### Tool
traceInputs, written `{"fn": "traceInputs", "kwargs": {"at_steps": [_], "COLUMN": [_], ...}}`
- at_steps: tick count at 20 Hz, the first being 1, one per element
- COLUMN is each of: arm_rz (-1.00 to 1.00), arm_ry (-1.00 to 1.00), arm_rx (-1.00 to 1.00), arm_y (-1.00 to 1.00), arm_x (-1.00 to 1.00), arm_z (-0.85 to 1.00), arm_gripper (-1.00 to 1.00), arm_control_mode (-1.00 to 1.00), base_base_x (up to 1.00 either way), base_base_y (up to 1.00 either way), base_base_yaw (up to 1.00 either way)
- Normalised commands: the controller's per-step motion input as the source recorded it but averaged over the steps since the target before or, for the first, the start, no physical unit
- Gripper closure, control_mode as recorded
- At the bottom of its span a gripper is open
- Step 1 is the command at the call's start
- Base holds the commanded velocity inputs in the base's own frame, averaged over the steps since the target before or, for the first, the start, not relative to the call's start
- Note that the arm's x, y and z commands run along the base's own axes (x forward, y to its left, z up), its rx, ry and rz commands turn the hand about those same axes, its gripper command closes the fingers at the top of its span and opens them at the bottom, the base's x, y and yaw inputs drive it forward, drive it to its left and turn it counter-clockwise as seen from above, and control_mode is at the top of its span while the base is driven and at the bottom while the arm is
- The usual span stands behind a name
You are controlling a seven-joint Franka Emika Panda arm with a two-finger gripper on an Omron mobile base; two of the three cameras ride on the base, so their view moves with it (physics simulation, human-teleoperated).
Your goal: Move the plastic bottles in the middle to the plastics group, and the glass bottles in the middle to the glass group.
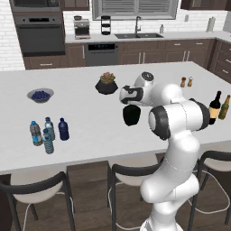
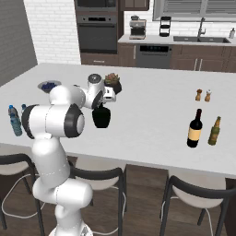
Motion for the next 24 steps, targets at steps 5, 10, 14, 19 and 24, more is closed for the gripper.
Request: {"fn": "traceInputs", "kwargs": {"at_steps": [5,10,14,19,24], "arm_rz": [-0.12,-0.17,-0.21,-0.26,-0.28], "arm_ry": [-0.02,0.00,0.00,0.00,-0.02], "arm_rx": [0.00,0.00,0.00,0.00,0.00], "arm_y": [-0.72,-0.88,-0.92,-0.94,-0.89], "arm_x": [-0.23,-0.07,-0.12,-0.37,-0.44], "arm_z": [0.36,0.06,0.00,0.00,0.00], "arm_gripper": [1.00,1.00,1.00,1.00,1.00], "arm_control_mode": [-1.00,-1.00,-1.00,-1.00,-1.00], "base_base_x": [0.00,0.00,0.00,0.00,0.00], "base_base_y": [0.00,0.00,0.00,0.00,0.00], "base_base_yaw": [0.00,0.00,0.00,0.00,0.00]}}
